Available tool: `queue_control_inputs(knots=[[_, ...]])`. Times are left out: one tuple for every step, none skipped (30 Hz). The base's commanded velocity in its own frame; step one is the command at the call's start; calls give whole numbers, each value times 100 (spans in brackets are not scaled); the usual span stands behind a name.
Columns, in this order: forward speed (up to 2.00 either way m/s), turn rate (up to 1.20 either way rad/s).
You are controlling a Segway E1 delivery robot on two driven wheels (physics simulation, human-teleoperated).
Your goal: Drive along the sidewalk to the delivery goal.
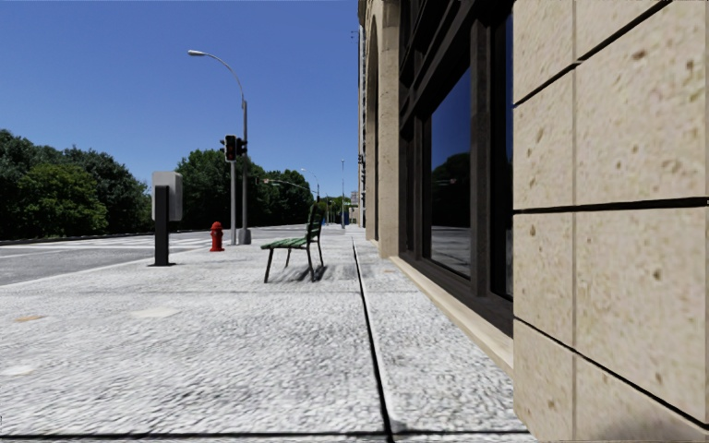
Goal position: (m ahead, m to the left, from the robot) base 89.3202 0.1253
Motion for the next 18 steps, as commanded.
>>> queue_control_inputs(knots=[[200, 0], [200, 0], [200, 0], [200, 0], [200, 0], [200, 0], [200, 0], [200, 0], [200, 0], [200, 0], [200, 0], [200, 0], [200, 0], [200, 0], [200, 0], [200, 0], [200, 0], [200, 0]])
